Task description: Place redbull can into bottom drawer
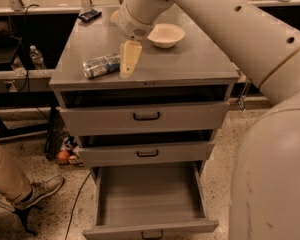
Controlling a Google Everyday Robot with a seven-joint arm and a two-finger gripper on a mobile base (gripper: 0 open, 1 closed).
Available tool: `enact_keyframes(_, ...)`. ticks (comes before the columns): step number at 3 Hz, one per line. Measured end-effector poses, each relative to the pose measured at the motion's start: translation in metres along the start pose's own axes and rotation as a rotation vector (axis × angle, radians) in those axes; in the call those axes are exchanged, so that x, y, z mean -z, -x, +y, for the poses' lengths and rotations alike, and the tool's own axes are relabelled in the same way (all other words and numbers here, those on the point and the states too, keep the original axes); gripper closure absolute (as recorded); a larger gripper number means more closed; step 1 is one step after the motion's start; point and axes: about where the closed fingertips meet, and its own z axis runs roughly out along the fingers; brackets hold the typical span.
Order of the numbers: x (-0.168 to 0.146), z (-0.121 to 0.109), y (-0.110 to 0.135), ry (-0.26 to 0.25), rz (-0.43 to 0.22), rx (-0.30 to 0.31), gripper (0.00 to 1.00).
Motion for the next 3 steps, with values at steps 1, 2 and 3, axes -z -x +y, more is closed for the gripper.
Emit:
enact_keyframes(1,-0.028,-0.001,0.011,0.07,-0.007,0.06,0.0)
enact_keyframes(2,-0.05,0.004,0.014,0.145,-0.008,0.096,0.0)
enact_keyframes(3,-0.065,0.009,0.015,0.202,-0.002,0.121,0.0)
